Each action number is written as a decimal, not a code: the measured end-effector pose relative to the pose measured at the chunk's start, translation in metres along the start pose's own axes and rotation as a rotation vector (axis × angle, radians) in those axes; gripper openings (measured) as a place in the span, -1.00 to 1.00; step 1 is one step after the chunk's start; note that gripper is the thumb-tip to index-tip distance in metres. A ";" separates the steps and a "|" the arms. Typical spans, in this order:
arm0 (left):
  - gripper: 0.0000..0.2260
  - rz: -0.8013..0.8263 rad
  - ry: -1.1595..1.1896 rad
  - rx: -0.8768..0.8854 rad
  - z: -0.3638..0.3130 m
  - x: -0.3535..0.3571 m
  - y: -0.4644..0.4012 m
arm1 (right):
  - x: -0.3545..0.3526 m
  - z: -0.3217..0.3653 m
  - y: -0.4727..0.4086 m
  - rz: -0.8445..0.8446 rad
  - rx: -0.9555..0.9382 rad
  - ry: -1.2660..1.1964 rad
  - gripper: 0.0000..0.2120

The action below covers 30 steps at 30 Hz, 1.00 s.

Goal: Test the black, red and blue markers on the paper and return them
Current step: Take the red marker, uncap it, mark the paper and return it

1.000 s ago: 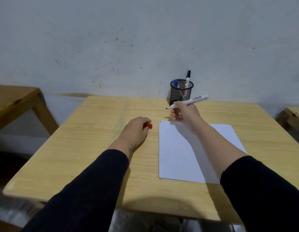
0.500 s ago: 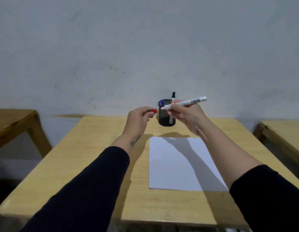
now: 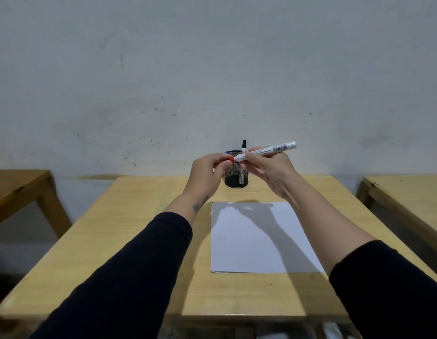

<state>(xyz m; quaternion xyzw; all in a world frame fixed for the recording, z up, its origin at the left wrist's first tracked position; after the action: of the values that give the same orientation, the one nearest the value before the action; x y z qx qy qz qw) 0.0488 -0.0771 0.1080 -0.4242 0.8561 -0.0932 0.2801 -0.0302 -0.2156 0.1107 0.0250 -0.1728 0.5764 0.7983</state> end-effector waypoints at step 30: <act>-0.81 0.024 -0.306 0.004 0.002 0.005 -0.037 | 0.006 0.006 -0.026 -0.161 -0.198 1.288 -0.82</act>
<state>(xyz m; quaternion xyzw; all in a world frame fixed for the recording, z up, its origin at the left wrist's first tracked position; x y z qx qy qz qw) 0.0727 -0.1045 0.1188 -0.4227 0.8082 -0.0259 0.4092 -0.0057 -0.2206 0.1219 -0.3858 0.2899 0.3960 0.7812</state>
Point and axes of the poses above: each hand's wrist, its own y-axis away from the middle knuckle, its own x-axis out of the palm, z = x × y, the point moved 5 cm from there along -y, towards the middle knuckle, and after that the axes turned 10 degrees about z, right-handed, at the moved point
